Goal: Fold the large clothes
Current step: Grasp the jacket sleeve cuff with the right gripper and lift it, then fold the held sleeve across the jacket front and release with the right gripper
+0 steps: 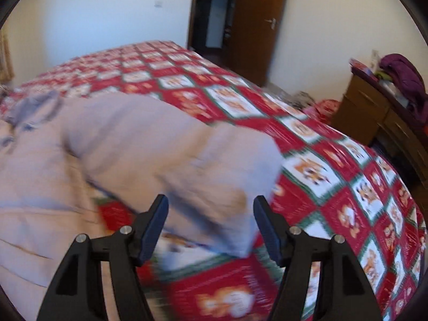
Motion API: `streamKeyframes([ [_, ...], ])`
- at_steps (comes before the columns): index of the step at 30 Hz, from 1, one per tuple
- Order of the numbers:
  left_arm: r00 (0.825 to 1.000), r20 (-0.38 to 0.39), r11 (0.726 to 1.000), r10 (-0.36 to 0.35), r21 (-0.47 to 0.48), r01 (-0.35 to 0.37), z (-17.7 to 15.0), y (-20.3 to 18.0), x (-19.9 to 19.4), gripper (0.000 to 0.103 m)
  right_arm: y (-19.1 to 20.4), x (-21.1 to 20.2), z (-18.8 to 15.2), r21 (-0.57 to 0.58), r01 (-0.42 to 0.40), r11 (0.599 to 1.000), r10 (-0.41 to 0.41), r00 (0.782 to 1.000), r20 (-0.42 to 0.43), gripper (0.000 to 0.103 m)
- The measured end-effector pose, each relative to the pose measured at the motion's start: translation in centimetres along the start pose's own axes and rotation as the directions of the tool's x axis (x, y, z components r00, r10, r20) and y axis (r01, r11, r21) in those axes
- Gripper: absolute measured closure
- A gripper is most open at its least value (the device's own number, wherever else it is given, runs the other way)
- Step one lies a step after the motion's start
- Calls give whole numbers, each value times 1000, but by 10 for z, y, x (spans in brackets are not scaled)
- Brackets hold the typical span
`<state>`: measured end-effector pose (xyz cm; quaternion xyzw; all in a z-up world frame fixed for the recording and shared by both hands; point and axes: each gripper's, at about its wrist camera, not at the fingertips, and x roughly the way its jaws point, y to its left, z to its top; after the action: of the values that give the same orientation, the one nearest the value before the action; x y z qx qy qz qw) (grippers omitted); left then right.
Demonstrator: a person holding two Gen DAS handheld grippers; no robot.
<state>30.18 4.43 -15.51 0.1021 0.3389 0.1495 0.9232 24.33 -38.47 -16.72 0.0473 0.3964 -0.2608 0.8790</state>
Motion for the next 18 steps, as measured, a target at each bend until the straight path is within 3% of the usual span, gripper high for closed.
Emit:
streamKeyframes([
  [2,999,-23,999,49,21,-49,-10,1,19,1,-9,10,-3,-8,5,1000,-6,1000,-26,36],
  [4,997,-39,998,62,7,-62,-16,11,31,1,-22,14,-4,22,6,1000,-5,999,-33,59],
  [5,997,-41,998,59,-6,-59,-17,16,33,1,-29,15,-3,43,-7,999,9,999,-31,83],
  [6,998,-37,998,56,-20,-56,-18,22,36,1,-34,14,-2,60,-7,998,8,1000,-22,90],
  [10,998,-26,998,53,-25,-53,-19,37,46,1,-41,-9,10,107,-57,993,51,997,56,94],
  [13,999,-39,998,28,-60,-30,-16,46,46,1,-35,-42,22,114,-116,987,97,982,160,95],
  [18,1000,-17,996,-8,-91,6,-7,51,22,1,16,-101,40,16,-231,973,215,927,306,95],
])
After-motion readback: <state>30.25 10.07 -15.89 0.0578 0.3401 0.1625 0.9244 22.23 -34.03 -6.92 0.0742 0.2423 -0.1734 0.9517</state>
